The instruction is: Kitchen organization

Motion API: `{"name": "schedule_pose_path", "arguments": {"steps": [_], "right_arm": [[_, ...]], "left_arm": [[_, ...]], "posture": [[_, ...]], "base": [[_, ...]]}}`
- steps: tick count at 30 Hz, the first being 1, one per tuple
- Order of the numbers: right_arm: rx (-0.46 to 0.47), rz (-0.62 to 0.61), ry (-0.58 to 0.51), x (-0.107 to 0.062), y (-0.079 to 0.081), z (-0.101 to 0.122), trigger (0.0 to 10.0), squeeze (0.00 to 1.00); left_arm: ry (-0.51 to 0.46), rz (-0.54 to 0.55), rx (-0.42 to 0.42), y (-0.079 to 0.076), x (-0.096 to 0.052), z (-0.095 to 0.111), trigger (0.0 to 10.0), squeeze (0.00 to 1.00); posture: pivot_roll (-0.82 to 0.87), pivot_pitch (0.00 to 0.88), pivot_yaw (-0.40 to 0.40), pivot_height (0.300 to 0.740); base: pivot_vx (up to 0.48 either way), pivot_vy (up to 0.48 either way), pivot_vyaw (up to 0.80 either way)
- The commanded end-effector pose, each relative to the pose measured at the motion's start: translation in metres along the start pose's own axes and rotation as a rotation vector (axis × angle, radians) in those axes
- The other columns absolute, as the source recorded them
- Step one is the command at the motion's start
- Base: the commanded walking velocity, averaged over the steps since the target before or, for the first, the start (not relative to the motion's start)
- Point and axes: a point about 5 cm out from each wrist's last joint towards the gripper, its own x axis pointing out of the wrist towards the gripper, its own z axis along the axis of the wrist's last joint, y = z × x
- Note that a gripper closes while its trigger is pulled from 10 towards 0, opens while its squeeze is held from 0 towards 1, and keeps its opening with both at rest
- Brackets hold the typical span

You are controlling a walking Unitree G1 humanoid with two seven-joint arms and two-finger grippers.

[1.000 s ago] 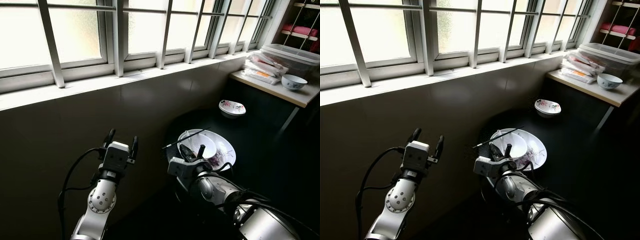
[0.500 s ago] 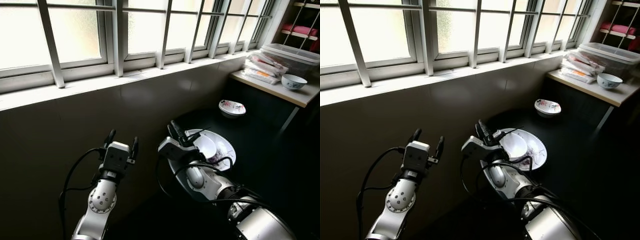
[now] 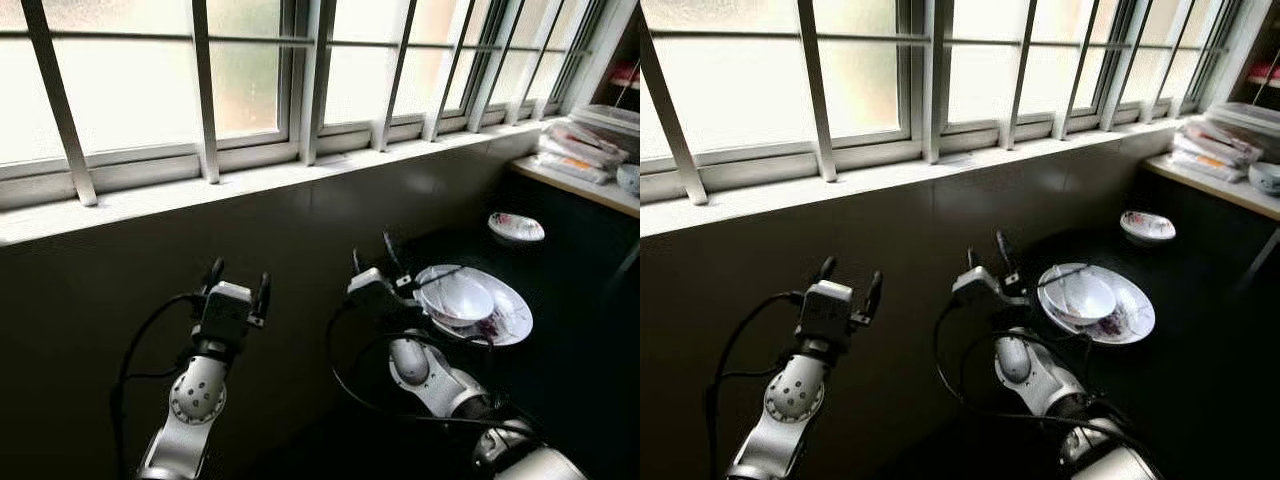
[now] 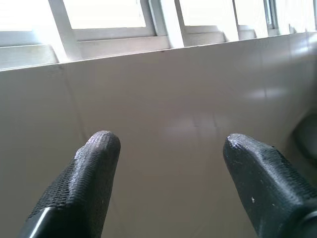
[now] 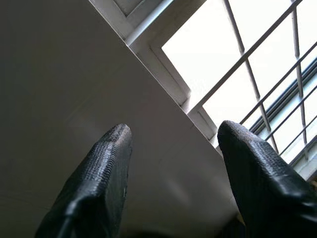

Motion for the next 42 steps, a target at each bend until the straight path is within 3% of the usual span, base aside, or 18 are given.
{"name": "schedule_pose_path", "arguments": {"steps": [1,7,10,11,12,14,19,23,25,34,42], "right_arm": [[0.037,-0.041,0.043,-0.002,-0.01,-0.007,10.0,1.0],[0.167,-0.088,0.148,-0.006,-0.013,-0.014,10.0,1.0],[0.208,-0.024,0.157,-0.009,-0.006,-0.011,10.0,1.0],[0.221,0.007,0.145,-0.01,-0.003,-0.007,10.0,0.42],[0.235,0.028,0.129,-0.011,-0.002,-0.004,10.0,0.0],[0.303,0.069,0.065,-0.013,-0.003,0.008,10.0,0.0],[0.333,0.11,0.054,-0.025,-0.006,0.013,10.0,0.0],[0.3,0.13,0.065,-0.034,-0.006,0.01,10.0,0.0],[0.258,0.146,0.021,-0.037,-0.008,0.015,10.0,0.0],[0.135,0.164,-0.128,-0.027,-0.013,0.038,10.0,0.0],[0.111,0.185,-0.12,-0.032,-0.01,0.037,10.0,0.0]], "left_arm": [[-0.015,-0.022,-0.008,-0.007,0.003,0.003,10.0,0.0],[-0.014,-0.026,-0.007,-0.01,0.003,0.002,10.0,0.0],[-0.002,-0.03,0.003,-0.009,0.001,0.001,10.0,0.0],[0.007,-0.029,0.008,-0.008,0.0,-0.001,10.0,0.0],[0.007,-0.028,0.008,-0.008,0.0,-0.001,10.0,0.0],[0.002,-0.024,0.002,-0.007,-0.001,-0.001,10.0,0.0],[0.014,-0.023,-0.011,-0.007,-0.004,-0.003,10.0,0.0],[0.011,-0.036,-0.025,-0.012,-0.006,-0.003,10.0,0.0],[0.006,-0.04,-0.032,-0.014,-0.006,-0.002,10.0,0.0],[-0.004,-0.038,-0.034,-0.012,-0.002,0.0,10.0,0.0],[-0.004,-0.037,-0.04,-0.013,-0.004,0.0,10.0,0.0]], "posture": [[0.13,0.0,-0.089,0.74],[0.12,0.0,-0.088,0.74],[0.11,0.0,-0.087,0.74],[0.11,0.0,-0.087,0.74],[0.11,0.0,-0.089,0.74],[0.11,0.0,-0.09,0.74],[0.09,0.0,-0.09,0.74],[0.08,0.0,-0.089,0.74],[0.08,0.0,-0.089,0.74],[0.08,0.0,-0.087,0.74],[0.08,0.0,-0.092,0.74]], "base": [[0.0,0.0,0.0],[0.0,0.0,0.0],[0.0,0.0,0.0],[0.0,0.0,0.0],[0.0,0.0,0.0],[0.0,0.0,0.0],[0.0,0.0,0.0],[0.0,0.0,0.0],[0.0,0.0,0.0],[0.0,0.0,0.0],[0.061,0.0,0.0]]}}
